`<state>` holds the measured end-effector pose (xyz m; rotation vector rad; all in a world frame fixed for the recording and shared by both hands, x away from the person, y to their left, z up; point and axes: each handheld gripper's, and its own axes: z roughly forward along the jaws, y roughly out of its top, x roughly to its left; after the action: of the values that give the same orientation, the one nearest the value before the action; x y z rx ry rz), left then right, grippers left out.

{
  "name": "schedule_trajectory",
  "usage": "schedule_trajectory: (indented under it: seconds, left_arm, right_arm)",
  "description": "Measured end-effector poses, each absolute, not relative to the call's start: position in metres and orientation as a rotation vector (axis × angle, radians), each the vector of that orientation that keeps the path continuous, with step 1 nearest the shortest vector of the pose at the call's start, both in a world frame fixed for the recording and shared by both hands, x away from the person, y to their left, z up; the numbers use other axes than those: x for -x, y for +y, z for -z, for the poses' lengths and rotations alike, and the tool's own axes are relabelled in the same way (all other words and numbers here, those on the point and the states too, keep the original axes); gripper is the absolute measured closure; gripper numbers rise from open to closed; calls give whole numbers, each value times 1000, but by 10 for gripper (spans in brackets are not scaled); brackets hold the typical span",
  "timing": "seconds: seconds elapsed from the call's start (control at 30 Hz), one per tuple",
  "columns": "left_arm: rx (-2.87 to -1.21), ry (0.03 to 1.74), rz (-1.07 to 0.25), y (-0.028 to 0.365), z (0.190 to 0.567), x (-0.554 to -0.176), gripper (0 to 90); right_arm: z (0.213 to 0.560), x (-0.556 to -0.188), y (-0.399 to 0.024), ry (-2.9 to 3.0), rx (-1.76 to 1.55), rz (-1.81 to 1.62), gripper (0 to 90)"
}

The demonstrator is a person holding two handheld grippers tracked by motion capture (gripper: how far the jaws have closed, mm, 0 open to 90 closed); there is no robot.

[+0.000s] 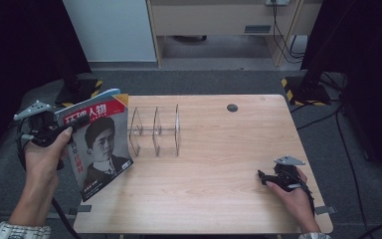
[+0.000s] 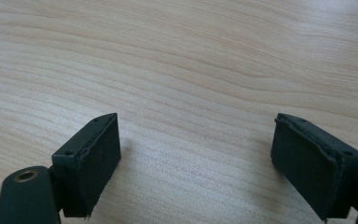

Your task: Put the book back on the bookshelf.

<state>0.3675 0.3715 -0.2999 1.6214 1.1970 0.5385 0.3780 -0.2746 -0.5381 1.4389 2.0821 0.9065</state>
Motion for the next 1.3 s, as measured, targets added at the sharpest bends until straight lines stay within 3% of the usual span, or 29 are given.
schedule_trajectory:
  seconds: [1.3]
  left_arm:
    - [-1576,1261,-595,376,284,-401,864]
  right_arm:
    - [538,-377,-274,2094,-1426,-910,159]
